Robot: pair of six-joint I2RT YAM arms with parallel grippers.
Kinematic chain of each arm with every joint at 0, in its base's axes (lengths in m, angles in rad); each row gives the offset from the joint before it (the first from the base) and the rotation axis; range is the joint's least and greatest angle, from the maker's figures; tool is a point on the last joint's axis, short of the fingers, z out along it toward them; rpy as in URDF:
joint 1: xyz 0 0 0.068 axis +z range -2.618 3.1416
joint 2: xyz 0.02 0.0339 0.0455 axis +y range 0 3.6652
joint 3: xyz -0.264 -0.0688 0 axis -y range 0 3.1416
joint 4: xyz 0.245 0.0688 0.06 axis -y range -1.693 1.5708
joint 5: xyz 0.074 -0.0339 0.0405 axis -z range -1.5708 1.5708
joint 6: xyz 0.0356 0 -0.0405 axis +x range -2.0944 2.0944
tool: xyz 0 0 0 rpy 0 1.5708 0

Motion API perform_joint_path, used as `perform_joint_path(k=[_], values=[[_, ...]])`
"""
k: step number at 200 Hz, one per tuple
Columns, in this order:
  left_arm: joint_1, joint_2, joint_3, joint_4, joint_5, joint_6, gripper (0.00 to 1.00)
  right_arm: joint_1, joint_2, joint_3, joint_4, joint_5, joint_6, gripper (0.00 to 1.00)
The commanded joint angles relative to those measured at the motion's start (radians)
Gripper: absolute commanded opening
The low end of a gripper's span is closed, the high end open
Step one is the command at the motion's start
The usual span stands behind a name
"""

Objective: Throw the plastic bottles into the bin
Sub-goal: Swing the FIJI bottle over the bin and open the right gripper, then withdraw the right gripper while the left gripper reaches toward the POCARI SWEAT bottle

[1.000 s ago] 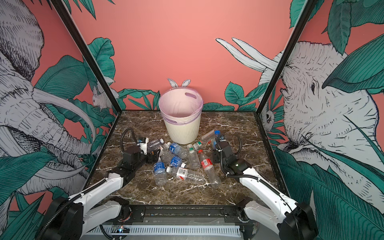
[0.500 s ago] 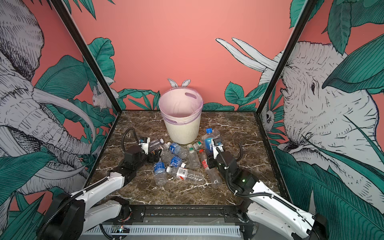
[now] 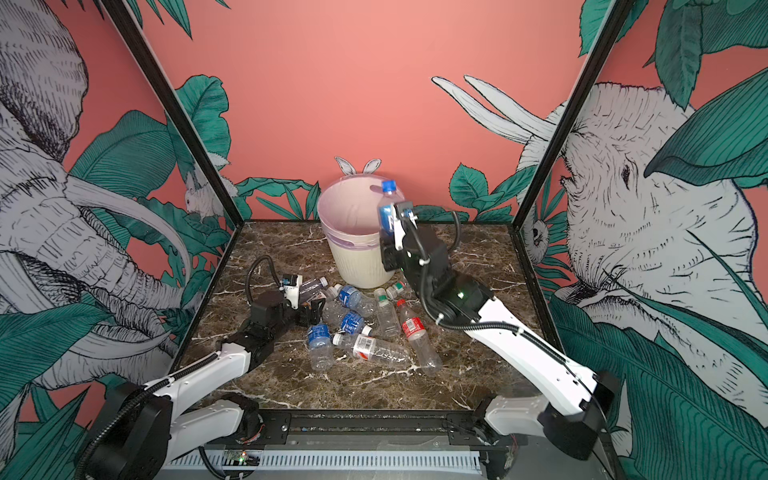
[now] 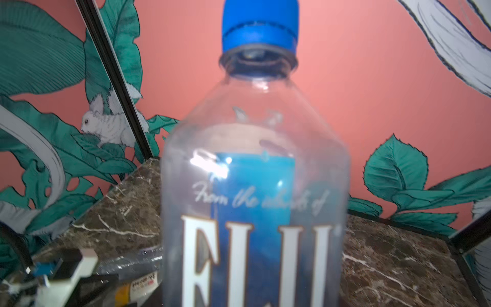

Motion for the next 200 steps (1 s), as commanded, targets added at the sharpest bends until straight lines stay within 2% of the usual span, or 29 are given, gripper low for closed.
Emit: perform_joint_path(k=[1, 21, 35, 47, 59, 73, 109, 144, 184, 200], values=[[-0.004, -0.004, 0.029, -0.004, 0.009, 0.005, 0.90, -0.072, 0.251, 0.363, -0.136, -0.042, -0.036, 0.68], [-0.004, -0.008, 0.033, -0.021, -0.003, 0.007, 0.91, -0.143, 0.542, 0.830, -0.378, -0.084, 0.006, 0.89], [-0.005, -0.013, 0.033, -0.029, -0.025, -0.005, 0.95, -0.165, 0.702, 1.088, -0.496, -0.100, 0.017, 0.97], [-0.006, -0.015, 0.035, -0.035, -0.042, -0.014, 0.99, -0.177, 0.776, 1.224, -0.538, -0.116, 0.022, 0.99], [-0.006, -0.015, 0.043, -0.048, -0.061, -0.027, 1.00, -0.185, 0.783, 1.241, -0.529, -0.122, 0.027, 0.99], [-0.007, -0.018, 0.048, -0.053, -0.075, -0.052, 1.00, -0.188, 0.720, 1.137, -0.473, -0.125, 0.027, 0.99], [-0.013, -0.054, 0.053, -0.080, -0.093, -0.074, 1.00, -0.188, 0.441, 0.634, -0.232, -0.136, 0.026, 0.99], [-0.027, -0.096, 0.045, -0.112, -0.142, -0.060, 1.00, -0.190, 0.258, 0.332, -0.166, -0.112, 0.010, 0.99], [-0.063, -0.099, 0.068, -0.167, -0.209, -0.057, 1.00, -0.207, -0.016, -0.157, 0.068, -0.098, -0.035, 0.99], [-0.092, -0.091, 0.101, -0.230, -0.250, -0.059, 1.00, -0.229, -0.079, -0.270, 0.075, -0.084, -0.011, 0.99]])
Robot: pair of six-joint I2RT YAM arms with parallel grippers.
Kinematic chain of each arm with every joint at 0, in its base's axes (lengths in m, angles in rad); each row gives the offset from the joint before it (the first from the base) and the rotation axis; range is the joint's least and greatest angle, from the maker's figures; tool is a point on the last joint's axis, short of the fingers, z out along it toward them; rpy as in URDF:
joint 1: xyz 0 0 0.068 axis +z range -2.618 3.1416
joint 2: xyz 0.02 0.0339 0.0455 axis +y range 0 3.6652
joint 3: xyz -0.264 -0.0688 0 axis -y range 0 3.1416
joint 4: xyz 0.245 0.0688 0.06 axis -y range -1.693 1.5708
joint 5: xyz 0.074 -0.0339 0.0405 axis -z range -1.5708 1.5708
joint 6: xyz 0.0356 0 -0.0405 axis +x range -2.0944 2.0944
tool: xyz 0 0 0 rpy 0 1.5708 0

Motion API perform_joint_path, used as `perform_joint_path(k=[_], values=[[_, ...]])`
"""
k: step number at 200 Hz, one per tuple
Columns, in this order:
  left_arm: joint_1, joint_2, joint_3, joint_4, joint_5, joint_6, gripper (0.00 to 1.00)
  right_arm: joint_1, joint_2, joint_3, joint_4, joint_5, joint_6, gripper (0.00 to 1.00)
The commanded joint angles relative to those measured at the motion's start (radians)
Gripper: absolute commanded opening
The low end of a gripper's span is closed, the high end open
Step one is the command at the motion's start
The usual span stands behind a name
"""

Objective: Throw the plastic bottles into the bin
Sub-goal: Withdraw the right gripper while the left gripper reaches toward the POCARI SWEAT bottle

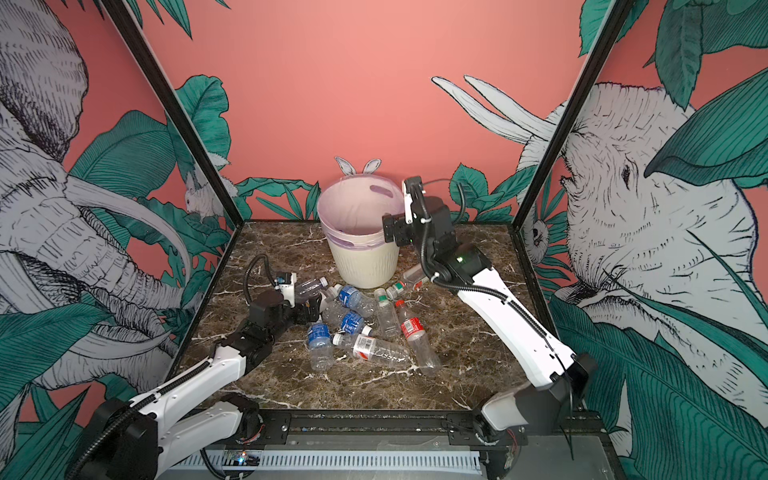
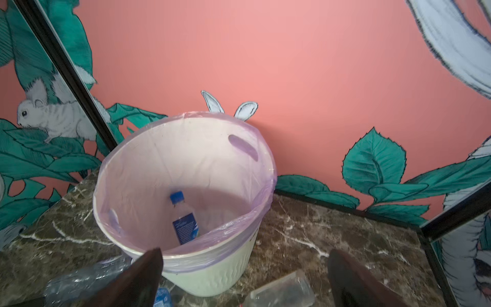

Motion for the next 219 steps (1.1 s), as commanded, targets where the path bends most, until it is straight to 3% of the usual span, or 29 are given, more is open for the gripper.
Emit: perform_joint_path(k=[1, 65, 122, 156, 219], values=[[-0.039, -0.007, 0.066, -0.098, -0.081, -0.006, 1.00, -0.032, -0.080, -0.175, 0.129, 0.034, 0.001, 0.99], [-0.144, -0.018, 0.158, -0.287, -0.181, -0.099, 0.87, -0.106, -0.273, -0.681, 0.307, 0.017, 0.045, 0.99], [-0.216, -0.028, 0.219, -0.540, -0.287, -0.304, 0.85, -0.111, -0.321, -0.916, 0.542, 0.022, 0.066, 0.99], [-0.281, -0.047, 0.224, -0.615, -0.308, -0.395, 0.85, -0.111, -0.337, -0.949, 0.572, 0.012, 0.068, 0.99], [-0.320, -0.011, 0.225, -0.715, -0.331, -0.521, 0.81, -0.111, -0.323, -0.949, 0.569, 0.019, 0.085, 0.99]])
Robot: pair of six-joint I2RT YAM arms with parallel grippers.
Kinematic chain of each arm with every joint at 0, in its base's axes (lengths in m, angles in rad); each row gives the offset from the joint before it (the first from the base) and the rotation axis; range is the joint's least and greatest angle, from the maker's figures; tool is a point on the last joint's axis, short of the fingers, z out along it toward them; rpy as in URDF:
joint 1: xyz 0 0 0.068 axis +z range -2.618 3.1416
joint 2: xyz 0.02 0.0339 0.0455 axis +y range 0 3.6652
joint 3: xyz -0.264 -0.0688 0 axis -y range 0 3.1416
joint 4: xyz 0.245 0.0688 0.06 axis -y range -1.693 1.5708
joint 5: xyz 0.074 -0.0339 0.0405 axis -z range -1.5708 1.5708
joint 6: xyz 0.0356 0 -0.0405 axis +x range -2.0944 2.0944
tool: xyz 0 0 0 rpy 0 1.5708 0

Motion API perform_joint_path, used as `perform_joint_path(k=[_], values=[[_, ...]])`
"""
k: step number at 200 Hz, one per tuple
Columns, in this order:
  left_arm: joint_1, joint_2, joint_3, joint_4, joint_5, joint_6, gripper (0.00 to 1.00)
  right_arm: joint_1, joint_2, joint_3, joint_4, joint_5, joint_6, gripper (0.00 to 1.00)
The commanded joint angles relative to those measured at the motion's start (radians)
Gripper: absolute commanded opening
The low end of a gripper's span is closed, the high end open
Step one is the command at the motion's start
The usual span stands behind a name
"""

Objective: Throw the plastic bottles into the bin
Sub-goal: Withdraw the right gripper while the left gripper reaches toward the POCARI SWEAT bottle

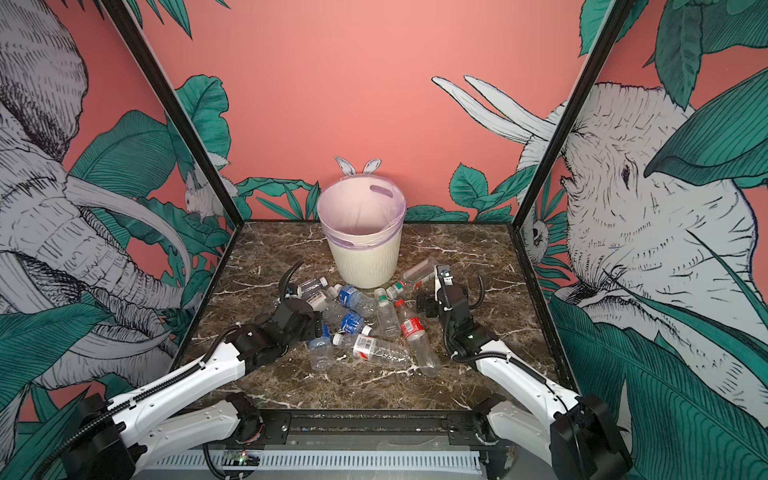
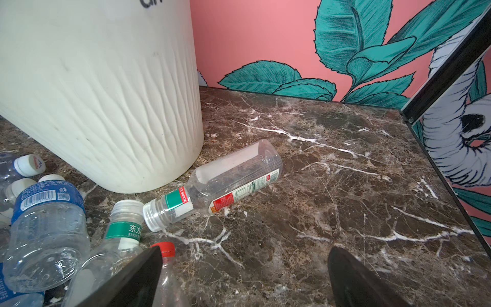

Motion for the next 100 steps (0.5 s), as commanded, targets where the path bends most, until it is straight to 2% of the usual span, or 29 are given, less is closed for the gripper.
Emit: perform_joint_path(k=[1, 100], values=[[-0.014, 0.009, 0.015, -0.070, -0.027, -0.092, 0.81, -0.005, -0.002, 0.001, 0.053, 0.008, 0.020, 0.99], [-0.036, 0.104, -0.018, -0.016, 0.071, -0.166, 0.81, -0.005, 0.024, 0.032, 0.007, 0.000, 0.028, 0.99]])
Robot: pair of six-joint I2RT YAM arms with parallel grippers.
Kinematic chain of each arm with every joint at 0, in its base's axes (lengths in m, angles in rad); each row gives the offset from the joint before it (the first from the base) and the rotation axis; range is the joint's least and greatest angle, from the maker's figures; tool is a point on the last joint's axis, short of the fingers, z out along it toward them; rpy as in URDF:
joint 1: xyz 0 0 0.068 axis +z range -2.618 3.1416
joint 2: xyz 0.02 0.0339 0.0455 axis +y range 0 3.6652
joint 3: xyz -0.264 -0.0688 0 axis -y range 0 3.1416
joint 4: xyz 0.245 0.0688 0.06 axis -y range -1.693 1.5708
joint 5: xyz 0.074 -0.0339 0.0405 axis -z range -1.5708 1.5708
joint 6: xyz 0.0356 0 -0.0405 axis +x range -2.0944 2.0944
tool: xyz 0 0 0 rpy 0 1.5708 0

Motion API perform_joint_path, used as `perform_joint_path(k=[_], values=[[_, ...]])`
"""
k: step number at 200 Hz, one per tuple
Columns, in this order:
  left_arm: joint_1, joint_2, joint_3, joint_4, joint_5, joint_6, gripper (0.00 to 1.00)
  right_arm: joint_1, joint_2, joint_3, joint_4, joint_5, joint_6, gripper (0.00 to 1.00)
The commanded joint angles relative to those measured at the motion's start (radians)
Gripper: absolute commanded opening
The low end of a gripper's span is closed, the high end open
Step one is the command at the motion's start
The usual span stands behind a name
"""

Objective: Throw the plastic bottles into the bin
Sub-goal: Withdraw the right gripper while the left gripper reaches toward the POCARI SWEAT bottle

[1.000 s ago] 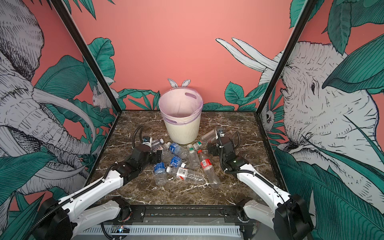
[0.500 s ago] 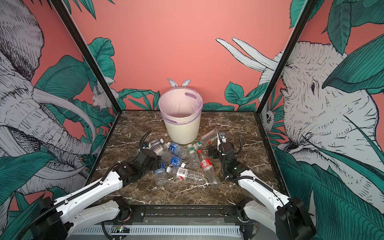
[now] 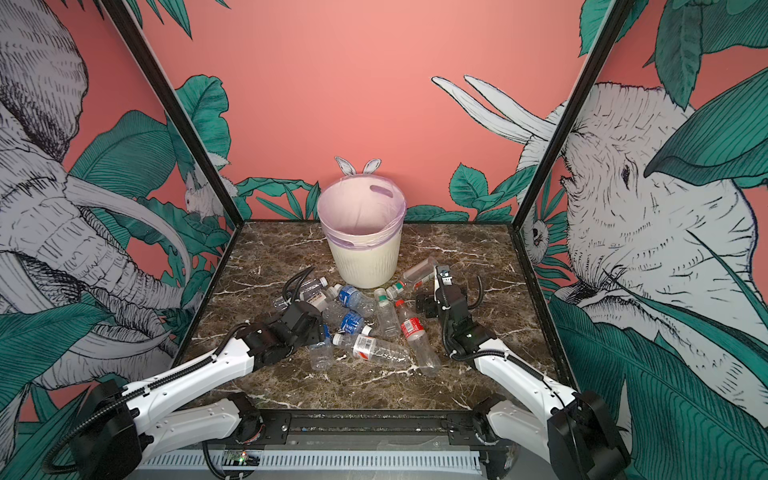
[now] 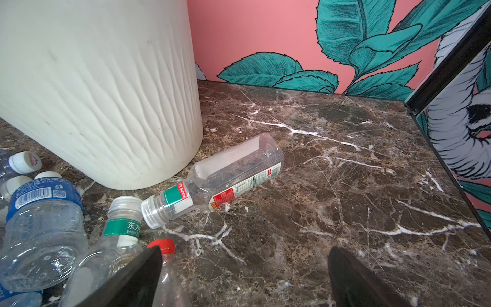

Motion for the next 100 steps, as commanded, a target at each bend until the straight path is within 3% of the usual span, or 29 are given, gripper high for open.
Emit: perform_joint_path(k=[1, 100], values=[[-0.010, 0.024, -0.017, 0.008, 0.029, -0.051, 0.81, -0.005, 0.001, 0.032, 0.014, 0.001, 0.010, 0.99], [-0.030, 0.065, -0.070, 0.049, 0.080, -0.108, 0.81, -0.005, 0.001, 0.033, 0.009, 0.002, 0.014, 0.99]])
